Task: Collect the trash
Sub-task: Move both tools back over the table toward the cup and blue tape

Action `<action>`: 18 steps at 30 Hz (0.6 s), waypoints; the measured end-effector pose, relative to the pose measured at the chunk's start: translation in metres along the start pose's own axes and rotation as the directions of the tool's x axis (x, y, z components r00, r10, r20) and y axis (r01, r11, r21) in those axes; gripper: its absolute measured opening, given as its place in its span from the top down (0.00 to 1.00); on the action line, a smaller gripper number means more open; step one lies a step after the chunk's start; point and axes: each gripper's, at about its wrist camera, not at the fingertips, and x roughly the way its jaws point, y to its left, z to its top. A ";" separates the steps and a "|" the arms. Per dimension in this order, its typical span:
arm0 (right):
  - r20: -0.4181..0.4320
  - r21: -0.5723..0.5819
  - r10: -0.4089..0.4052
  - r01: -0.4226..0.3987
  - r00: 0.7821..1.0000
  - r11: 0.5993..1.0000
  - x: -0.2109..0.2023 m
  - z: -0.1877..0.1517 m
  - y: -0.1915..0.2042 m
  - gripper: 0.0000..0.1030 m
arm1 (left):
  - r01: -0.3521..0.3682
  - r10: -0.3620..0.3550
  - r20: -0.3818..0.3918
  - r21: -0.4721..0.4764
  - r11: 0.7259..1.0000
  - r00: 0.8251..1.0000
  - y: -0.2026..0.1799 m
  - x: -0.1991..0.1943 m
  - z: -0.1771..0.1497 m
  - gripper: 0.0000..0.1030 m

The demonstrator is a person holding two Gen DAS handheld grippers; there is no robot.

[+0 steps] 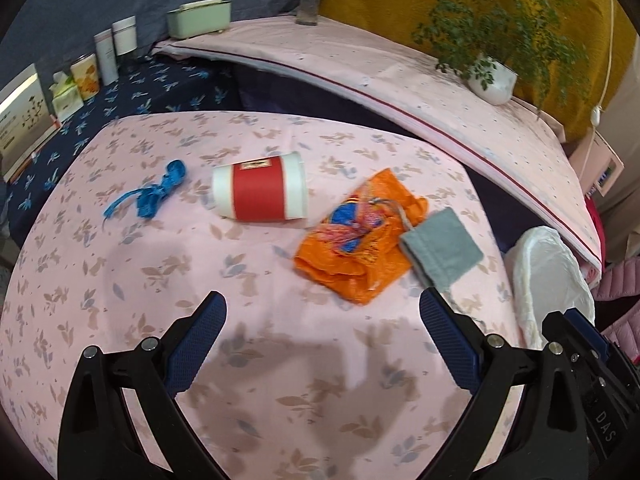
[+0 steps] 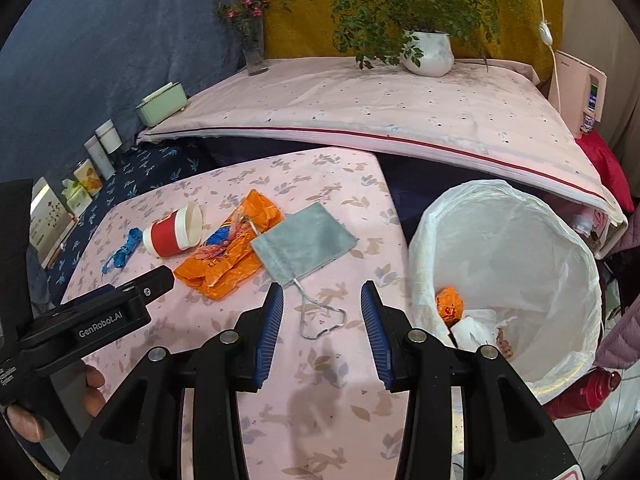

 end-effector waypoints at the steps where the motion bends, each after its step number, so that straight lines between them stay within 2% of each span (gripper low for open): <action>1: -0.004 -0.006 0.005 -0.005 1.000 1.000 0.002 0.001 0.005 0.61 | -0.009 0.010 0.003 -0.003 1.000 1.000 0.005 0.000 0.000 0.10; 12: -0.054 -0.079 0.074 -0.078 0.996 0.994 0.037 0.010 0.067 0.61 | -0.140 0.140 0.021 -0.014 0.990 0.990 0.078 0.012 0.012 0.10; 15: -0.069 -0.088 0.101 -0.107 0.992 0.990 0.051 0.017 0.084 0.61 | -0.154 0.154 0.016 -0.018 0.988 0.988 0.099 0.019 0.021 0.10; 18: -0.092 -0.089 0.150 -0.158 0.984 0.983 0.070 0.028 0.103 0.61 | -0.138 0.138 0.012 -0.001 0.990 0.990 0.120 0.029 0.036 0.10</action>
